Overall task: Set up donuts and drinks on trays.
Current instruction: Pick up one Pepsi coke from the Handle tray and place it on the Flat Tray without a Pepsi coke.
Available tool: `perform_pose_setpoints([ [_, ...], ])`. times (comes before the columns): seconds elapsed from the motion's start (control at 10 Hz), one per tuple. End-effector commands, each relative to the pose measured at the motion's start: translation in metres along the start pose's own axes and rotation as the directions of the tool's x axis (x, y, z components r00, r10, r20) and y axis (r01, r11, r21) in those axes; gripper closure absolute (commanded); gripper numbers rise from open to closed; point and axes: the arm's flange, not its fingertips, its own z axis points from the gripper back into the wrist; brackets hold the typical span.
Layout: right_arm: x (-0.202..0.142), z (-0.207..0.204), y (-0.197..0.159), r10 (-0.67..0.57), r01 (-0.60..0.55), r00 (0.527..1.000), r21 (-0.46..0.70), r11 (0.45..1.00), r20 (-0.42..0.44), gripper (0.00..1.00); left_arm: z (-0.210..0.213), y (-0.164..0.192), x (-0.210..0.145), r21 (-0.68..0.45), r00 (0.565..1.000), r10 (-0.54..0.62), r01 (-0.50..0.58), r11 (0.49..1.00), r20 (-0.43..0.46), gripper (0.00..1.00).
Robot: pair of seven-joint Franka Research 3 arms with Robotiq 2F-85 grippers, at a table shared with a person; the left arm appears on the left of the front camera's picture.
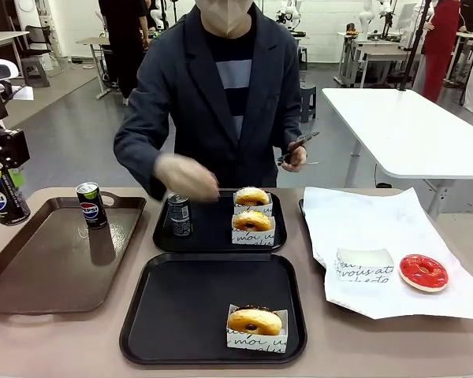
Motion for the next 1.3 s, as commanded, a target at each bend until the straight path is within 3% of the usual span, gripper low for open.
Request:
perform_pose_setpoints([
  [0.0, 0.0, 0.001, 0.0, 0.015, -0.015, 1.0, 0.017, 1.0, 0.01, 0.0, -0.004, -0.015, -0.001, -0.016, 0.998, -0.06, 0.059, 0.998, -0.013, 0.42],
  [0.5, 0.0, 0.001, 0.0, 0.015, -0.015, 1.0, 0.017, 1.0, 0.01, 0.0, -0.014, -0.122, -0.041, -0.086, 0.933, -0.356, 0.352, 0.932, -0.045, 0.42],
  [0.9, 0.0, 0.001, 0.0, 0.015, -0.015, 1.0, 0.017, 1.0, 0.01, 0.0, -0.059, -0.209, -0.051, -0.074, 0.875, -0.475, 0.47, 0.88, -0.095, 0.42],
  [1.2, 0.0, 0.001, 0.0, 0.015, -0.015, 1.0, 0.017, 1.0, 0.01, 0.0, -0.067, -0.229, -0.058, -0.052, 0.861, -0.502, 0.5, 0.865, -0.084, 0.42],
])
